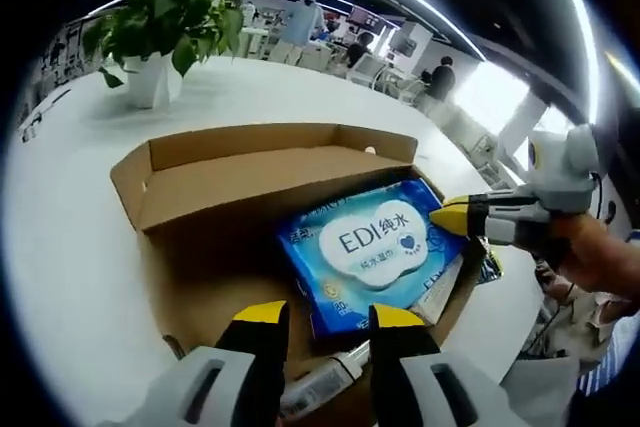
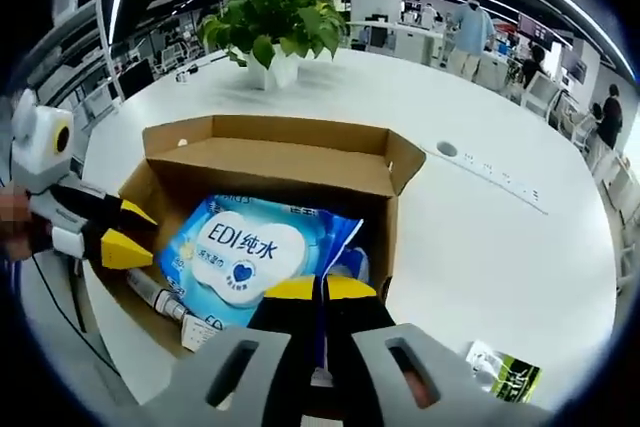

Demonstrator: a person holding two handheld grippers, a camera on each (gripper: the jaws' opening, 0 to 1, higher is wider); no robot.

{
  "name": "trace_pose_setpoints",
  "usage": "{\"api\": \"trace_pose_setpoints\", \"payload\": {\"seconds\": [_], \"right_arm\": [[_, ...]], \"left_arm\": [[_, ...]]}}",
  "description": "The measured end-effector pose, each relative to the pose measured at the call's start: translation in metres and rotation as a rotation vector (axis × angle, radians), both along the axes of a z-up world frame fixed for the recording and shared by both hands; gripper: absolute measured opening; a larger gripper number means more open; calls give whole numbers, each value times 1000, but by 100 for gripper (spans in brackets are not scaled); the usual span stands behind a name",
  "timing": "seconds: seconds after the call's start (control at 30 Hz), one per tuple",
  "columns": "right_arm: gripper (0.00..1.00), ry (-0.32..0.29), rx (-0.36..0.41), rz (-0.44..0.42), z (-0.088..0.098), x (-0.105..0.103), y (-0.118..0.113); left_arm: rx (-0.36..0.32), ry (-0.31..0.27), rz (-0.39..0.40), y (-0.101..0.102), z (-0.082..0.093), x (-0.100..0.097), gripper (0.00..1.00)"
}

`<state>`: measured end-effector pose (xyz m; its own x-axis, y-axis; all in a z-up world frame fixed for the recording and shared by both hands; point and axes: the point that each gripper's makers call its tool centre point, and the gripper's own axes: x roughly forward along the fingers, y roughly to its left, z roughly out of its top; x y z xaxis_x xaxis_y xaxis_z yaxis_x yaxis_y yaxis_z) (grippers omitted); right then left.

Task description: Operate the shoe box by opening the lid, removing the specified soft item, and placing it in the target area until the item is outside and the box remains undamaged.

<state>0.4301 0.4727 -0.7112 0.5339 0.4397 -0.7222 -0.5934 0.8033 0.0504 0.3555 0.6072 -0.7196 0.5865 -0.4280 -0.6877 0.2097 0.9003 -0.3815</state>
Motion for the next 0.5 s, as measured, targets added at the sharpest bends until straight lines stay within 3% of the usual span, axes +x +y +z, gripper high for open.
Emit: {"api": "trace_pose_setpoints", "payload": {"seconds": [0.33, 0.43, 0.5], "right_arm": [[0, 23, 29, -11, -5, 0, -5], [0, 46, 70, -27, -7, 2, -4], [0, 66, 113, -29, -7, 2, -2]], "left_arm": [[-75, 71, 18, -14, -18, 7, 30], [-119, 91, 19, -21, -21, 9, 25], [-113, 103, 35, -18, -25, 10, 23]]}}
